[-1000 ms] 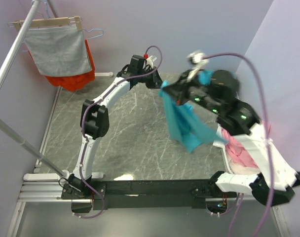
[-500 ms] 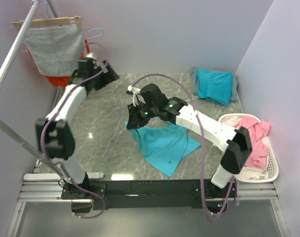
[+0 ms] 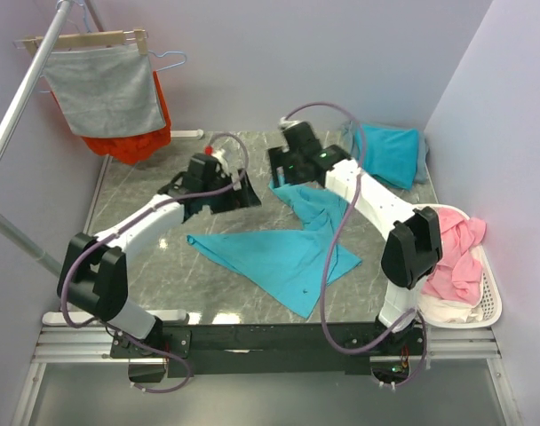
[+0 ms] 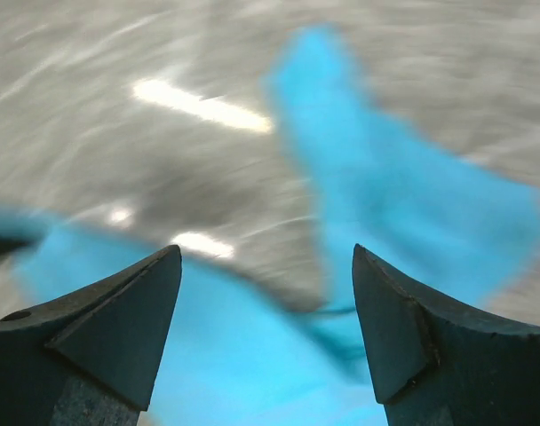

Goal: Fold and stack the t-shirts
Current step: Flatten the tshirt out

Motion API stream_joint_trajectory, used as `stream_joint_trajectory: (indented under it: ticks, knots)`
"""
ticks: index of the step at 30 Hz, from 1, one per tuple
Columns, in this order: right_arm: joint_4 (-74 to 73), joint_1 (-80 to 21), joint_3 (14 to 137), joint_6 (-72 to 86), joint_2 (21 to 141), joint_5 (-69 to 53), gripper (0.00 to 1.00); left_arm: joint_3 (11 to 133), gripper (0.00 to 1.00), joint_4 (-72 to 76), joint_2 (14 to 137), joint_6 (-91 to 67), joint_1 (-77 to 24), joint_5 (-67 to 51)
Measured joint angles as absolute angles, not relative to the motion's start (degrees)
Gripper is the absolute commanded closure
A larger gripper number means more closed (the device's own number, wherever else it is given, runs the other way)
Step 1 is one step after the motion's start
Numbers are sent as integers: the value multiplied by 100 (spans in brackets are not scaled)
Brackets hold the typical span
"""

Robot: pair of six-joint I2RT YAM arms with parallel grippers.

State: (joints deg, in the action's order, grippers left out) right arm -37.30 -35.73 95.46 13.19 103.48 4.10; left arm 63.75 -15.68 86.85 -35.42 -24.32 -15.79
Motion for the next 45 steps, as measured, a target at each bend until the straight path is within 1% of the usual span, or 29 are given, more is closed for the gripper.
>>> stream_joint_trajectory:
  ticks: [4, 7, 14, 24, 27, 28, 30, 31, 32, 33, 34, 36, 37, 41, 45]
  knots:
    - [-3745, -2821, 9644, 1251, 10656, 792, 16, 6152, 1, -1518, 8906, -3538, -2847, -1702]
    - [-3809, -2547, 9876, 1164, 11118, 856, 17, 6042, 1, -1426, 9030, -3538, -3107, -1804]
    - [-3979, -2421, 10451, 989, 12040, 513, 18, 5964, 0, -1306, 9111, -3538, -3710, -1977]
    - [-4274, -2403, 11000, 897, 12610, 185, 21, 5968, 1, -1267, 9876, -3516, -4482, -1962]
    - [-4318, -2383, 11100, 854, 12781, 86, 26, 5992, 1, -1273, 10101, -3516, -4582, -1955]
    - [-4342, -2375, 11100, 840, 12811, 43, 34, 6007, 1, -1262, 10169, -3516, -4611, -1964]
    - [-4383, -2355, 11100, 801, 12870, -56, 45, 6062, 8, -1243, 10204, -3522, -4628, -1984]
    - [-4390, -2340, 11100, 797, 12888, -119, 64, 6082, 20, -1223, 10230, -3522, -4648, -1984]
    - [-4405, -2318, 11102, 790, 12921, -196, 74, 6101, 31, -1194, 10269, -3529, -4668, -1986]
    - [-4418, -2296, 11104, 768, 12949, -259, 90, 6125, 45, -1179, 10304, -3533, -4692, -1988]
    - [-4423, -2270, 11109, 768, 12971, -309, 98, 6139, 69, -1166, 10342, -3564, -4711, -1988]
    - [-4427, -2222, 11107, 764, 13002, -390, 100, 6149, 84, -1179, 10429, -3562, -4759, -1975]
    - [-4425, -2196, 11100, 781, 13004, -412, 100, 6149, 99, -1199, 10466, -3557, -4777, -1966]
    - [-4241, -2095, 10774, 827, 12831, -395, 100, 6184, 99, -1367, 10497, -3492, -4821, -1831]
    - [-4069, -2023, 9966, 963, 12092, -174, 100, 6420, 99, -1857, 10442, -3334, -4805, -1452]
